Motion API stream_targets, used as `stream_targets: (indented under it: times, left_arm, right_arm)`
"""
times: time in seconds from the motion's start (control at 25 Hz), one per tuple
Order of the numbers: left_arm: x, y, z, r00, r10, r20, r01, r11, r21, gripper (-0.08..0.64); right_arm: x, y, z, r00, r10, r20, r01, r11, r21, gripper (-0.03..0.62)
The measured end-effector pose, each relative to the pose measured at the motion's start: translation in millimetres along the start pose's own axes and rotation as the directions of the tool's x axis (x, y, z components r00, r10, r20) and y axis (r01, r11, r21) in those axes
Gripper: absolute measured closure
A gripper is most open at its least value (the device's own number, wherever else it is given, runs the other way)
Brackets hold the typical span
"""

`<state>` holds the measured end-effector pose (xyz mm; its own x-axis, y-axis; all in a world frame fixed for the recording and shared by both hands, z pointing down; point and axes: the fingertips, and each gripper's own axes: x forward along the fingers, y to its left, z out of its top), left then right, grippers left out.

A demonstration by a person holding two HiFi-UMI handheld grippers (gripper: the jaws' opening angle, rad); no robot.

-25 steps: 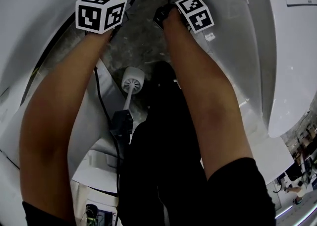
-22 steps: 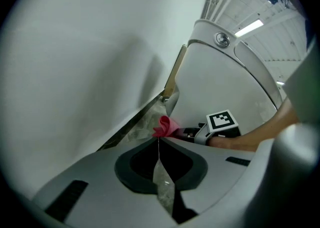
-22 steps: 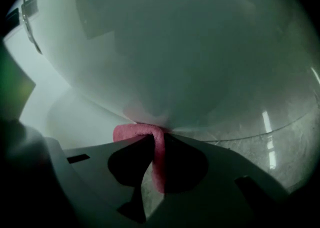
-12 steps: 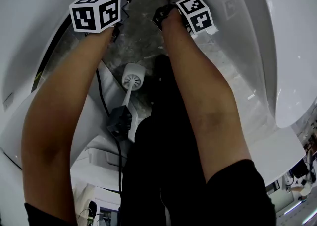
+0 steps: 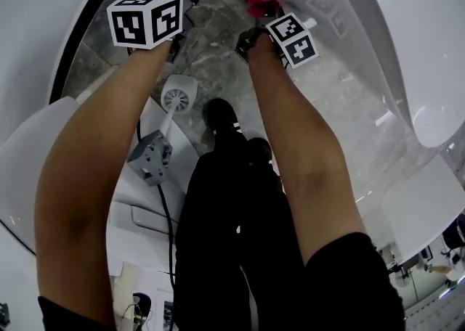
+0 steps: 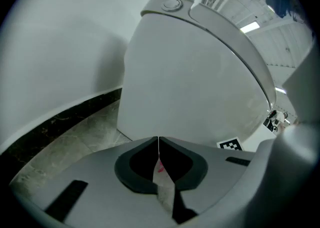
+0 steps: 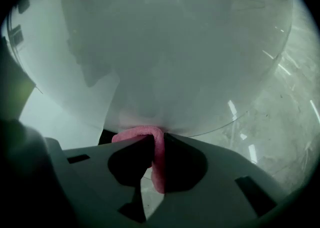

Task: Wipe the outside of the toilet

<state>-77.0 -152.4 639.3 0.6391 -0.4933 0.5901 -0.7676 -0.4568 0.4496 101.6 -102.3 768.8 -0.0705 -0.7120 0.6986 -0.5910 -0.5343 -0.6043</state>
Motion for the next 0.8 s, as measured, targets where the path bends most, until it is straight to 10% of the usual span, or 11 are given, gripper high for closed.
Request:
stream_targets:
  times: [0.8]
  left_arm:
    - [-18.8, -124.1, 5.1, 0.997, -0.016, -0.081, 0.029, 0.988, 0.151, 0.541]
  right_arm:
    - [-167.6, -169.4, 109.1, 0.965, -0.244, 0.1, 0.243, 0.97, 0.018, 0.52]
